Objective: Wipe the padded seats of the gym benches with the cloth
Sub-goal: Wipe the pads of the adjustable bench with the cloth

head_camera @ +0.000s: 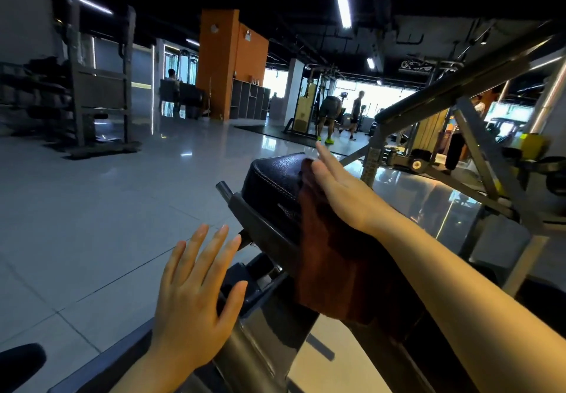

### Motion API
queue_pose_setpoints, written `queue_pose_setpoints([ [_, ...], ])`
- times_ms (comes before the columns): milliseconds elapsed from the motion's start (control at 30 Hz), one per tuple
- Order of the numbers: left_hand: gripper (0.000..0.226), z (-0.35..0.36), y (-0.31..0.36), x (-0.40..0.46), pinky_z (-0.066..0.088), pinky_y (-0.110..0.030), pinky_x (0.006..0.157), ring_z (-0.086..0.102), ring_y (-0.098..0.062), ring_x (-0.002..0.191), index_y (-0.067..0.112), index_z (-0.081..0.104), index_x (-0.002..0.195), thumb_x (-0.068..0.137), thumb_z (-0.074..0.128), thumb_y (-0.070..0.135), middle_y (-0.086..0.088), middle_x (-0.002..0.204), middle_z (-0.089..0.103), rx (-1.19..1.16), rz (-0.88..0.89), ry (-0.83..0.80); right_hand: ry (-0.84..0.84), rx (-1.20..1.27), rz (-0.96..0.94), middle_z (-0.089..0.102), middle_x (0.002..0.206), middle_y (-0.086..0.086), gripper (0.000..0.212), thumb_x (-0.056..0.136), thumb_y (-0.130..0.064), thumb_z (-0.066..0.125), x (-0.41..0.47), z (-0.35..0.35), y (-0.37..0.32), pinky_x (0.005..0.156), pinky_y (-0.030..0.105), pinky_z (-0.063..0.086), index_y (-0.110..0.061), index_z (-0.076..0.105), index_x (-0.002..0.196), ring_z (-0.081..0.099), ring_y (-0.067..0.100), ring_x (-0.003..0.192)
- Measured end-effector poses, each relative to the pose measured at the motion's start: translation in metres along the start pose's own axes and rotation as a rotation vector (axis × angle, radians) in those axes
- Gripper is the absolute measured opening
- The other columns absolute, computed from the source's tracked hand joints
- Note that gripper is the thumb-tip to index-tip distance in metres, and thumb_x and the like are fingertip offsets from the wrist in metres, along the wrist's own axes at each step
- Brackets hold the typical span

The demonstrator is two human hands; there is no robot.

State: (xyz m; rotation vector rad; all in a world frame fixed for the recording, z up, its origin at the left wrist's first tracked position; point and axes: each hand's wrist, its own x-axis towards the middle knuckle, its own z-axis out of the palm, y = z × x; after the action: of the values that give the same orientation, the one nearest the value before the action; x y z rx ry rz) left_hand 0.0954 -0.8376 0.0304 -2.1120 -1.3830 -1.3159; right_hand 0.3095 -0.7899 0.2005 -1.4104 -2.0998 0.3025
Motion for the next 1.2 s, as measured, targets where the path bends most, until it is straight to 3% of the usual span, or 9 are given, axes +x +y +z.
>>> queue_pose_setpoints([
  [100, 0.060, -0.001, 0.000, 0.001, -0.001, -0.030, 0.122, 0.017, -0.019, 0.149, 0.016, 0.041, 0.144, 0.100, 0.025, 0.053, -0.006, 0.152, 0.040, -0.014, -0.004, 0.000, 0.149, -0.126, 0.042, 0.053, 0.137, -0.005, 0.039, 0.104, -0.038, 0.037, -0.010, -0.024, 0.016, 0.094, 0.020, 0.030, -0.021, 0.054, 0.135, 0.044, 0.012, 0.129],
  [200, 0.059, -0.002, 0.000, 0.000, 0.001, -0.030, 0.122, 0.024, -0.023, 0.146, 0.016, 0.043, 0.142, 0.100, 0.025, 0.053, -0.007, 0.149, 0.043, -0.011, -0.002, -0.020, 0.103, -0.282, 0.186, 0.067, 0.117, -0.002, 0.025, 0.098, -0.037, 0.053, -0.021, -0.043, 0.042, 0.092, 0.033, 0.046, -0.023, 0.070, 0.110, 0.059, 0.016, 0.111],
  [400, 0.048, -0.015, 0.007, 0.018, 0.034, -0.054, 0.105, 0.039, -0.022, 0.133, 0.023, 0.051, 0.129, 0.099, 0.030, 0.054, -0.004, 0.142, 0.046, -0.031, 0.079, -0.013, 0.001, -0.200, 0.241, 0.062, 0.117, -0.002, 0.031, 0.103, -0.034, 0.042, -0.027, -0.053, 0.064, 0.090, 0.032, 0.041, -0.018, 0.066, 0.115, 0.054, 0.017, 0.109],
  [533, 0.032, -0.051, 0.055, 0.073, 0.049, -0.040, 0.091, 0.058, -0.017, 0.105, 0.017, 0.067, 0.109, 0.089, 0.052, 0.037, -0.001, 0.118, 0.063, -0.088, 0.249, 0.094, -0.106, -0.228, 0.195, 0.049, 0.132, -0.007, 0.031, 0.092, -0.055, 0.052, -0.030, -0.067, 0.084, 0.109, 0.039, 0.033, -0.039, 0.057, 0.119, 0.043, 0.016, 0.129],
  [600, 0.031, -0.054, 0.087, 0.092, 0.043, -0.032, 0.094, 0.058, -0.010, 0.102, 0.023, 0.069, 0.107, 0.089, 0.052, 0.041, 0.006, 0.110, 0.065, -0.054, 0.381, 0.004, -0.066, -0.437, 0.253, 0.041, 0.143, -0.006, 0.041, 0.090, -0.066, 0.046, -0.028, -0.072, 0.094, 0.108, 0.051, 0.030, -0.044, 0.056, 0.122, 0.037, 0.020, 0.136],
  [733, 0.050, -0.028, 0.128, 0.098, 0.048, -0.034, 0.089, 0.061, -0.011, 0.100, 0.031, 0.066, 0.113, 0.081, 0.045, 0.064, 0.010, 0.112, 0.064, 0.127, 0.490, -0.254, 0.067, -0.529, 0.211, 0.036, 0.150, 0.000, 0.037, 0.094, -0.049, 0.053, -0.017, -0.076, 0.106, 0.106, 0.050, 0.035, -0.033, 0.059, 0.126, 0.038, 0.023, 0.135],
  [933, 0.044, -0.012, 0.140, 0.088, 0.048, -0.034, 0.095, 0.064, -0.013, 0.105, 0.027, 0.073, 0.108, 0.080, 0.049, 0.053, 0.007, 0.111, 0.070, 0.095, 0.368, -0.248, 0.057, -0.094, -0.039, 0.067, 0.103, -0.005, 0.024, 0.091, -0.042, 0.065, -0.006, -0.054, 0.083, 0.072, 0.024, 0.042, -0.021, 0.074, 0.098, 0.059, 0.010, 0.094],
  [1033, 0.036, -0.015, 0.146, 0.081, 0.044, -0.034, 0.102, 0.062, -0.006, 0.109, 0.025, 0.074, 0.107, 0.088, 0.048, 0.040, 0.008, 0.113, 0.071, -0.006, 0.258, -0.186, 0.166, 0.012, -0.011, 0.067, 0.090, -0.004, 0.014, 0.092, -0.031, 0.065, -0.001, -0.054, 0.084, 0.064, 0.025, 0.040, -0.020, 0.071, 0.086, 0.060, 0.014, 0.090],
  [1200, 0.032, -0.021, 0.175, 0.092, 0.041, -0.011, 0.098, 0.058, 0.003, 0.106, 0.024, 0.073, 0.108, 0.095, 0.046, 0.036, 0.015, 0.108, 0.070, -0.191, 0.131, -0.065, 0.293, 0.110, 0.107, 0.064, 0.080, 0.014, 0.035, 0.099, -0.031, 0.051, 0.000, -0.071, 0.090, 0.060, 0.033, 0.036, -0.004, 0.059, 0.078, 0.059, 0.030, 0.080],
])
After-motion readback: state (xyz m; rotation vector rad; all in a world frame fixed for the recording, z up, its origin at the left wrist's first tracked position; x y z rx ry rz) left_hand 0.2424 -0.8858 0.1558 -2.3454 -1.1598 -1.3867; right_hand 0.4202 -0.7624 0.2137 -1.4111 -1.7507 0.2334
